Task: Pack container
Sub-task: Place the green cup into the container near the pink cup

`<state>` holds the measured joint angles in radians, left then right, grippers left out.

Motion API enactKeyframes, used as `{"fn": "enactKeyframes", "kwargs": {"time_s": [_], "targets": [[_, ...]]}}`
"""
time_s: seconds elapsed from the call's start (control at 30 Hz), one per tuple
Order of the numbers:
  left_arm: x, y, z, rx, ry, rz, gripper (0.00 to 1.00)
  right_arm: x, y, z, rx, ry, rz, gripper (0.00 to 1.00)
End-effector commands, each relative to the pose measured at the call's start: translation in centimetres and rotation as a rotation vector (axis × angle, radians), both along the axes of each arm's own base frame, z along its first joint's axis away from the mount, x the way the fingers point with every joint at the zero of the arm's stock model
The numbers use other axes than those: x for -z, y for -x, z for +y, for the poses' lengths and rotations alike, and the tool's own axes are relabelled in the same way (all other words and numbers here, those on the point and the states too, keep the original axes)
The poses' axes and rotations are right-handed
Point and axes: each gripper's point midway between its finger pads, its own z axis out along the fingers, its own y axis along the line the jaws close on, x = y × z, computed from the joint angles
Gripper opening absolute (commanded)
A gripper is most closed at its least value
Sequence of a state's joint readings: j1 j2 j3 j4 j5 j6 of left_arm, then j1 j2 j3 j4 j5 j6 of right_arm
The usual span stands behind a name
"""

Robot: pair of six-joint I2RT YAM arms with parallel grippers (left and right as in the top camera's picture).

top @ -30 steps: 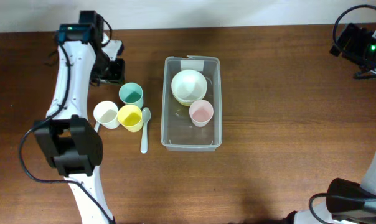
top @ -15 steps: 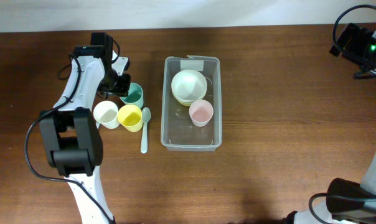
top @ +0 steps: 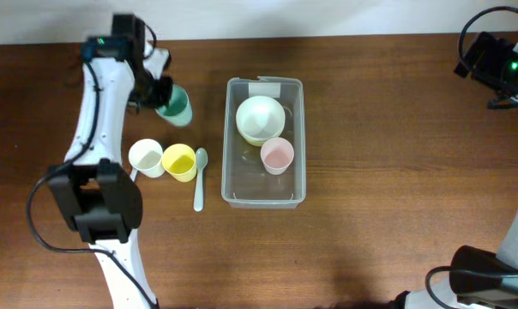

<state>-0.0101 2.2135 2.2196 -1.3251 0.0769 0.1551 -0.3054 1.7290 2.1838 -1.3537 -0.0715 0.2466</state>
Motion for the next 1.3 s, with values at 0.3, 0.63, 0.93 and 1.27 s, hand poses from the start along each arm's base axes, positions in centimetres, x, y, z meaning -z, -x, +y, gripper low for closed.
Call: {"fn": "enactKeyframes", "kwargs": {"time_s": [0.3,0.63,0.93,1.27], "targets": [[-8.5,9.0,-16.7,0.293,0.060,0.038,0.02,-0.3,0.1,-0.2,0.003,0.009,-0.008,0.99],[-4.8,10.2,-22.5,0.439,-0.054,0.008,0.02,-0.3,0.1,-0.2,0.003,0.009,-0.008,0.99],[0.4,10.0,-22.5,0.430,-0.072,0.065,0.02,-0.3,0.1,-0.2,0.003,0.009,-0.008,0.99],[0.6,9.1,-22.9,0.425,-0.058,0.032,0.31,-0.3,0.1,-0.2,0.003,0.009,-0.008,0.99]]}}
